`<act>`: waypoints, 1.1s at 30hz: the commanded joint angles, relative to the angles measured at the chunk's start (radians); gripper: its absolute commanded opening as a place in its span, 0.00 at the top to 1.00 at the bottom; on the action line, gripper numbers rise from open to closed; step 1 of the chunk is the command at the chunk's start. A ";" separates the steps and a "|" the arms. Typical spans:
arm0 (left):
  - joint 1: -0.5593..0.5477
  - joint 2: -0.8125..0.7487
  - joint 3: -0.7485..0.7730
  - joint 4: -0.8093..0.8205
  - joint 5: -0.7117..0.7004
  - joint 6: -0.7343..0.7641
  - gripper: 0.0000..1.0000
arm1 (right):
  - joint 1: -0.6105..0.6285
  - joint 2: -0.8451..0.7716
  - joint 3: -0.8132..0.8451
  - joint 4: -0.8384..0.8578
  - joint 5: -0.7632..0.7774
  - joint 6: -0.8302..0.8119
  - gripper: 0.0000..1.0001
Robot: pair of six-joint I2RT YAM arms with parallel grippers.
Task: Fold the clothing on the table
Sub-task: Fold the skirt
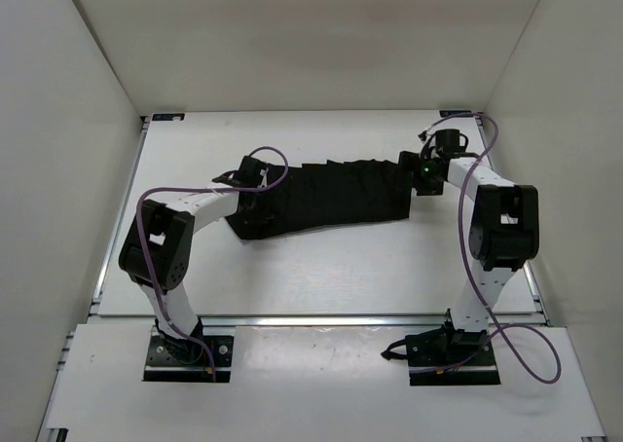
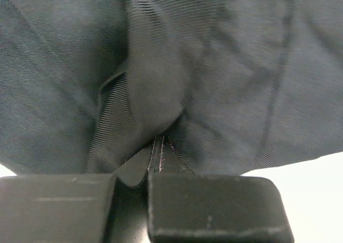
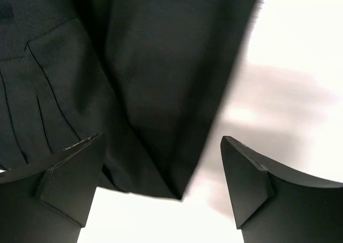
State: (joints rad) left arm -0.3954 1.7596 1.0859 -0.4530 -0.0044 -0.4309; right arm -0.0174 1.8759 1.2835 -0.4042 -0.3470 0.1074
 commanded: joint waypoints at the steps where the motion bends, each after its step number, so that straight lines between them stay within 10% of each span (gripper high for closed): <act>1: -0.002 0.011 0.028 -0.030 -0.078 0.011 1.00 | 0.048 0.061 0.068 -0.018 0.022 -0.044 0.15; 11: 0.018 0.029 0.023 -0.072 -0.097 0.018 1.00 | 0.065 0.135 0.083 0.022 -0.069 -0.018 0.27; 19: 0.052 0.032 0.048 -0.110 -0.097 0.018 1.00 | 0.065 0.180 0.083 0.054 -0.138 0.029 1.00; 33: 0.095 -0.109 0.019 -0.085 -0.160 0.024 1.00 | 0.020 0.080 0.178 0.024 -0.146 0.044 1.00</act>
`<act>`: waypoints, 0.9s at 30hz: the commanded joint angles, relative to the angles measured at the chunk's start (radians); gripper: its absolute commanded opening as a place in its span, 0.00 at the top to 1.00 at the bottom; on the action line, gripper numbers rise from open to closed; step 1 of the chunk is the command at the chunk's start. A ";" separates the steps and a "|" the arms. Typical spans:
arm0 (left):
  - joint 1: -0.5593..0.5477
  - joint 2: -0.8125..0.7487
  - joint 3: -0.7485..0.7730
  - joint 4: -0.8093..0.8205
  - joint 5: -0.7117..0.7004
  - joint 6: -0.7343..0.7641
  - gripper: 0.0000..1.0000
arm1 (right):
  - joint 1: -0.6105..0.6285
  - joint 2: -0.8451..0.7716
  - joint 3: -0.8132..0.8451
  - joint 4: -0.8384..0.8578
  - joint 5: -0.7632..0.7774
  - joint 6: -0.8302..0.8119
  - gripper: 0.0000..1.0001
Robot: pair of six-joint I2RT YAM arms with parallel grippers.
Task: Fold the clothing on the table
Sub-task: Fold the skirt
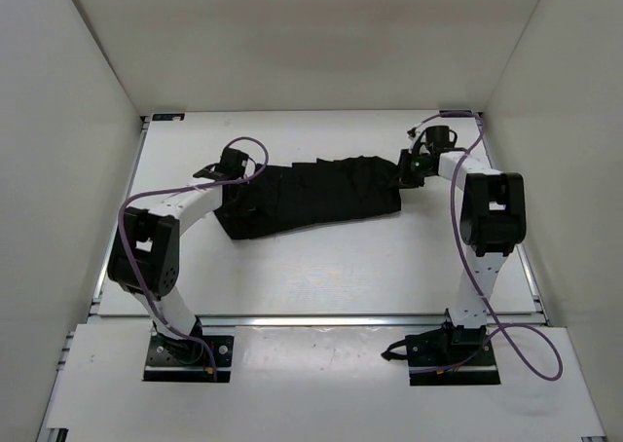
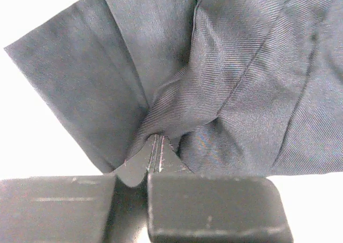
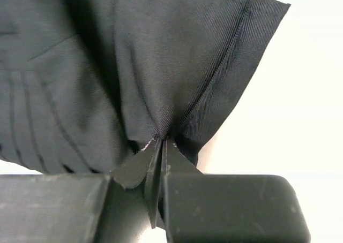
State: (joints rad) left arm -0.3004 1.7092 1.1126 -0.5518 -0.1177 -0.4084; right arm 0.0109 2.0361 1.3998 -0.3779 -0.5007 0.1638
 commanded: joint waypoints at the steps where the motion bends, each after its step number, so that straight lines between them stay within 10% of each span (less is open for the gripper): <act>1: 0.001 -0.043 -0.010 0.012 -0.033 0.002 1.00 | -0.009 -0.076 0.059 -0.001 0.007 -0.015 1.00; 15: -0.094 0.216 0.099 0.036 0.108 -0.023 1.00 | -0.017 -0.103 0.226 -0.165 0.014 -0.078 1.00; 27: -0.175 0.452 0.440 -0.046 0.358 -0.076 1.00 | 0.253 -0.083 0.453 -0.240 -0.025 -0.035 1.00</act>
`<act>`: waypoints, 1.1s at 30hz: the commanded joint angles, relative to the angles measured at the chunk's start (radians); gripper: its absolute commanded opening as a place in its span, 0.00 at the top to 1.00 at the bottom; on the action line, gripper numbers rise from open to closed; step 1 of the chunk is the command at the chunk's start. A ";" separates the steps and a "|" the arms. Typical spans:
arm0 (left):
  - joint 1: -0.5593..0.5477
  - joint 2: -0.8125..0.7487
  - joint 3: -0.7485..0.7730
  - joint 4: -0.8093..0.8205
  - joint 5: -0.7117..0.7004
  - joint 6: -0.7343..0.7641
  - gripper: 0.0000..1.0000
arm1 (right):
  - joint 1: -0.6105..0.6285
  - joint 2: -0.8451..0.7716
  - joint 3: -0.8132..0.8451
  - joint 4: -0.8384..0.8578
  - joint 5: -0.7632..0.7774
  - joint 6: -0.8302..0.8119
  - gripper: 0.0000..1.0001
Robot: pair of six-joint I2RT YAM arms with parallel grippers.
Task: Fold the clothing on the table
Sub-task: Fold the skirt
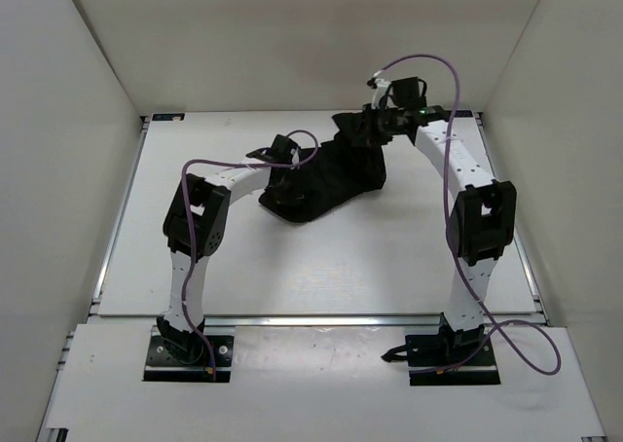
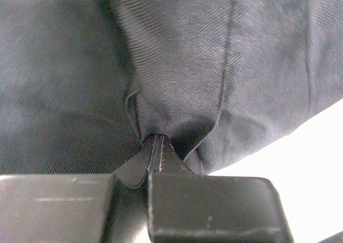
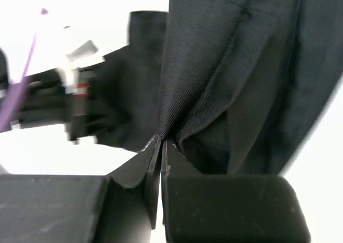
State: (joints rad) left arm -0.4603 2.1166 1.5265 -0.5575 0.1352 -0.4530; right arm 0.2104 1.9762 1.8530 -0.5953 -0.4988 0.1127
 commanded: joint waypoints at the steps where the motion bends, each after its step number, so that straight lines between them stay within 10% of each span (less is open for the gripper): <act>1: -0.023 0.054 0.043 -0.038 0.137 -0.042 1.00 | 0.075 -0.027 -0.005 -0.011 -0.026 0.021 1.00; 22: 0.089 -0.118 -0.187 0.220 0.297 -0.208 1.00 | 0.247 0.016 -0.253 0.103 -0.090 0.122 1.00; 33: 0.133 -0.337 -0.258 0.037 0.169 -0.079 1.00 | 0.281 0.078 -0.183 0.095 -0.055 0.079 1.00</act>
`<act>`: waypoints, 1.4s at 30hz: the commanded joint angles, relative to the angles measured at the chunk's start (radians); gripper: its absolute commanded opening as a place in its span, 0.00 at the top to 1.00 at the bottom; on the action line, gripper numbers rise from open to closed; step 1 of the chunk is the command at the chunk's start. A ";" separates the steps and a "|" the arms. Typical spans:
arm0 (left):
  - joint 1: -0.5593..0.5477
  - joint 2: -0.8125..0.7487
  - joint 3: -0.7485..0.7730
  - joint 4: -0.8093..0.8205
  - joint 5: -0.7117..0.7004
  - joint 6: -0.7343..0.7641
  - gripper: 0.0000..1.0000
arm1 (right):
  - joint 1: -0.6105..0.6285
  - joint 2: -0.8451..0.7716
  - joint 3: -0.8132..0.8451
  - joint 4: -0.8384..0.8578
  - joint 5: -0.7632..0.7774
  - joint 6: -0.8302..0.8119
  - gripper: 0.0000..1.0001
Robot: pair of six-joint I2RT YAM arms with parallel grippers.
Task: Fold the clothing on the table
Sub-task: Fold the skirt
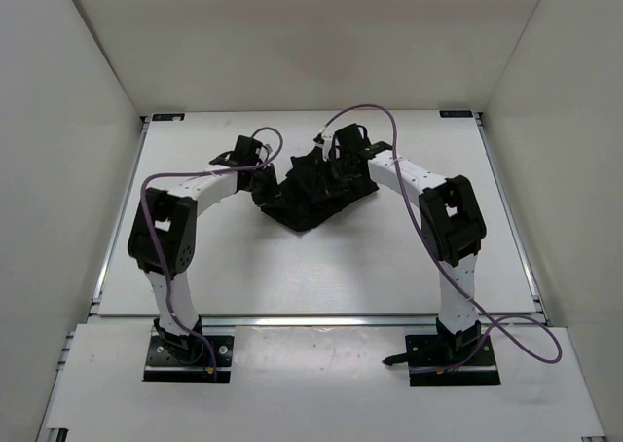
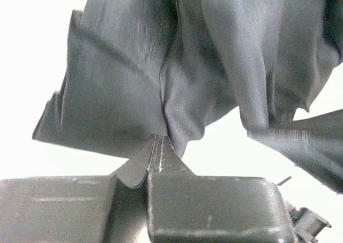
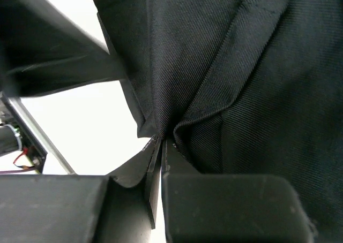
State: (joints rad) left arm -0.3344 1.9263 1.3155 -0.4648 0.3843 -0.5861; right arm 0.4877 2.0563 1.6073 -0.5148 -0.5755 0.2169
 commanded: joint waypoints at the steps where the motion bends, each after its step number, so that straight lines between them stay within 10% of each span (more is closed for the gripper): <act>1: 0.009 -0.154 -0.082 -0.063 -0.116 0.055 1.00 | 0.008 -0.005 0.068 0.013 0.040 -0.034 1.00; 42: 0.009 0.039 -0.137 0.115 0.008 -0.046 1.00 | 0.135 0.051 0.167 -0.065 -0.067 0.001 1.00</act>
State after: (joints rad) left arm -0.3359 1.9755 1.2057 -0.3752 0.4145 -0.6388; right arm 0.6395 2.0663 1.7954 -0.5629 -0.6182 0.2169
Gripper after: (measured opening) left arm 0.025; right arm 0.004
